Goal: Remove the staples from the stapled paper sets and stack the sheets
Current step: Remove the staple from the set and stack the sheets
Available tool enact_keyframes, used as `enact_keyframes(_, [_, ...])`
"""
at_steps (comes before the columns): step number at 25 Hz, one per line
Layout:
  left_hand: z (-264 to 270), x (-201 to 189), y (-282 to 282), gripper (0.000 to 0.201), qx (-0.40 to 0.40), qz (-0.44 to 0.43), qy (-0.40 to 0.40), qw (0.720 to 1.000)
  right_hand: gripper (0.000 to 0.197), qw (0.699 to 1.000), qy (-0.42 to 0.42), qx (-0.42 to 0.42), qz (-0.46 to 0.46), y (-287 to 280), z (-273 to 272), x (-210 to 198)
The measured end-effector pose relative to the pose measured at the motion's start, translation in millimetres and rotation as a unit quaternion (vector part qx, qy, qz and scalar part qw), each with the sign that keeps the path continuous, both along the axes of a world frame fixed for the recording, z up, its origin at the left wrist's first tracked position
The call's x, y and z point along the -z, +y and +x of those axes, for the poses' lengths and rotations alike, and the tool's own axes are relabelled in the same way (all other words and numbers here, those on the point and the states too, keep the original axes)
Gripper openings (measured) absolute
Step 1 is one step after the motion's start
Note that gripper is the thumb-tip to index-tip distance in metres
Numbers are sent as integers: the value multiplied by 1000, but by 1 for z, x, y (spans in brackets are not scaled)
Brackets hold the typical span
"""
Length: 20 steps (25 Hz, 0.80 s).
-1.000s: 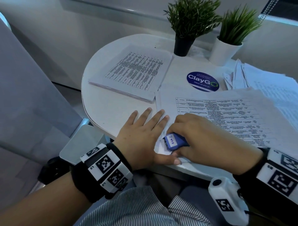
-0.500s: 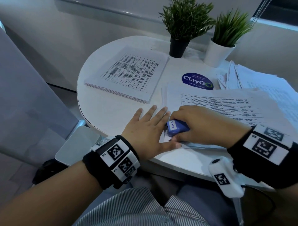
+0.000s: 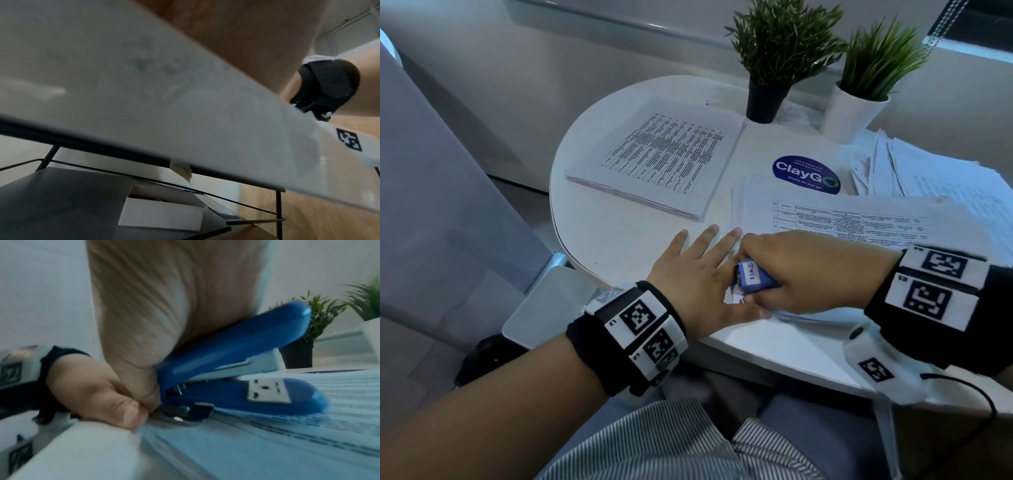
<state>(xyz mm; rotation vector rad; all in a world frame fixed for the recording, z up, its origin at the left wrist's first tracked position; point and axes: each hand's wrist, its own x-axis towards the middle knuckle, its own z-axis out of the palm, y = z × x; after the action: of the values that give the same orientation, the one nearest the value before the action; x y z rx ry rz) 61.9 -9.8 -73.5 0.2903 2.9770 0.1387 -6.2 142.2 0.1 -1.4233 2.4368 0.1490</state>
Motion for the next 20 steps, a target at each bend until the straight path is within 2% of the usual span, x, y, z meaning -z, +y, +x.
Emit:
enact_keyframes(4, [-1,-7,2,100,5,-12,-39,999,37,988,84,-120,-50,5,2,3])
enact_keyframes(9, [-4,-8,5,97,-2,-22,-59,998,31,941,165,-277,-105,6,-4,4])
enact_keyframes(13, [-4,-5,4,91,-3,-37,-60,998,22,895,235,-361,-116,5,-13,10])
enact_keyframes(15, [-4,-5,3,92,-3,-40,-61,997,21,872,247,-403,-132,3,-15,9])
enact_keyframes(16, [-4,-5,4,92,-3,-40,-62,997,20,870,240,-409,-131,3,-16,9])
enact_keyframes(17, [-4,-6,4,92,-3,-38,-62,997,19,885,221,-393,-118,2,-16,8])
enact_keyframes(18, [-4,-7,4,91,-4,-34,-63,997,21,915,185,-345,-96,1,-14,7])
enact_keyframes(20, [-5,-8,4,88,1,-31,-68,997,32,978,82,-184,-47,-2,-6,2])
